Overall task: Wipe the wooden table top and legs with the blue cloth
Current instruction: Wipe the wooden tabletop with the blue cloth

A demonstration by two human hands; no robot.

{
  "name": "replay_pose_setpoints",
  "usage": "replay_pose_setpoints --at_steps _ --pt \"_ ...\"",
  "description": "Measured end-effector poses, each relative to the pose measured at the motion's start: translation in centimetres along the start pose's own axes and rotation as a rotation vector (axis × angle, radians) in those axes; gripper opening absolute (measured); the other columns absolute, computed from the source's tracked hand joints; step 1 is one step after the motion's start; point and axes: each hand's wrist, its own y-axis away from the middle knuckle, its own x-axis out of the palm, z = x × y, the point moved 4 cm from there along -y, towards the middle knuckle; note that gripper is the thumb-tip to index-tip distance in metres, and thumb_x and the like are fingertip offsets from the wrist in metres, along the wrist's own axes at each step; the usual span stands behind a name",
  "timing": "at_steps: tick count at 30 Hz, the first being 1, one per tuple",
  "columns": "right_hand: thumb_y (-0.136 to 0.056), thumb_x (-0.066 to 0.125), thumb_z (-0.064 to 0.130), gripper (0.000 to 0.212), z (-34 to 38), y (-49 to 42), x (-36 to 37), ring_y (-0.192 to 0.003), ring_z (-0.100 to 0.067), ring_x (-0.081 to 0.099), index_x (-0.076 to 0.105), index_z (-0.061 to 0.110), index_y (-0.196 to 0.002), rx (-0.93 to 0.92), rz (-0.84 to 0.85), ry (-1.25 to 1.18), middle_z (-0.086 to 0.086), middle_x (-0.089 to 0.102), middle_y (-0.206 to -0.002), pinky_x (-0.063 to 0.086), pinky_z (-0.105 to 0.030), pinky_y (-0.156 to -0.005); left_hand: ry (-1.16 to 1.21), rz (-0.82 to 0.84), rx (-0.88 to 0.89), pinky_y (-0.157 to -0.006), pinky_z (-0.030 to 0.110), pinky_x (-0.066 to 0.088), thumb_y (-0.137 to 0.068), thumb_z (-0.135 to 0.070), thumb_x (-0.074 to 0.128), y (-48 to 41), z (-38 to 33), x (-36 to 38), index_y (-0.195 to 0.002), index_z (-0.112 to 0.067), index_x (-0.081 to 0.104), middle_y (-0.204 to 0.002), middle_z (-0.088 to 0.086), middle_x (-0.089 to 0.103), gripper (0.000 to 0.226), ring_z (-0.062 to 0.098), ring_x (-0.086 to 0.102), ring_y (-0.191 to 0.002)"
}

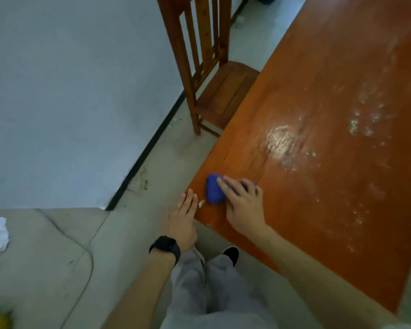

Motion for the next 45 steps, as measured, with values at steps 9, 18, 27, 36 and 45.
replay_pose_setpoints --at_steps 9,18,27,36,45 --pt "-0.092 0.056 0.016 0.056 -1.1 -4.0 -3.1 -0.128 -0.015 0.046 0.046 0.031 -0.145 0.156 0.091 -0.418 0.008 0.052 -0.144 0.038 -0.043 -0.109 -0.103 0.095 0.050 -0.119 0.052 0.001 -0.093 -0.010 0.044 0.2 0.1 -2.8 -0.156 -0.029 -0.009 -0.161 -0.009 -0.019 0.085 0.012 -0.008 -0.150" --pt "-0.084 0.057 0.029 0.054 4.1 9.8 4.6 -0.120 -0.018 0.049 0.052 0.040 -0.137 -0.306 0.307 -0.134 0.018 0.054 -0.141 0.035 -0.038 -0.095 -0.167 0.134 0.018 -0.121 0.052 0.005 -0.093 -0.010 0.044 0.0 -0.2 -2.6 -0.155 -0.025 -0.011 -0.161 -0.007 -0.023 0.085 0.013 -0.008 -0.150" --pt "-0.093 0.055 0.026 0.058 -1.0 0.7 -1.0 -0.131 -0.027 0.039 0.038 0.029 -0.149 0.156 -0.069 0.023 0.004 0.039 -0.155 0.034 -0.044 -0.099 -0.132 0.099 -0.007 -0.120 0.051 0.004 -0.091 -0.005 0.043 0.5 -0.4 -2.0 -0.155 -0.025 -0.013 -0.160 -0.007 -0.024 0.087 0.014 -0.010 -0.150" --pt "-0.094 0.055 0.015 0.058 4.0 7.4 0.4 -0.123 -0.019 0.047 0.041 0.032 -0.148 -0.122 0.481 -0.236 0.007 0.044 -0.151 0.037 -0.030 -0.101 -0.048 0.065 0.030 -0.120 0.053 0.008 -0.099 -0.017 0.039 0.8 0.0 -2.3 -0.156 -0.025 -0.009 -0.161 -0.008 -0.020 0.075 0.013 -0.008 -0.150" --pt "-0.098 0.053 0.016 0.055 -0.4 -9.6 -5.7 -0.134 -0.025 0.042 0.037 0.021 -0.150 0.337 -0.029 -0.428 -0.001 0.046 -0.149 0.035 -0.045 -0.114 -0.077 -0.105 0.178 -0.120 0.050 0.002 -0.104 -0.033 0.032 1.2 3.4 -0.5 -0.155 -0.022 -0.008 -0.157 -0.005 -0.021 0.065 0.013 -0.003 -0.150"
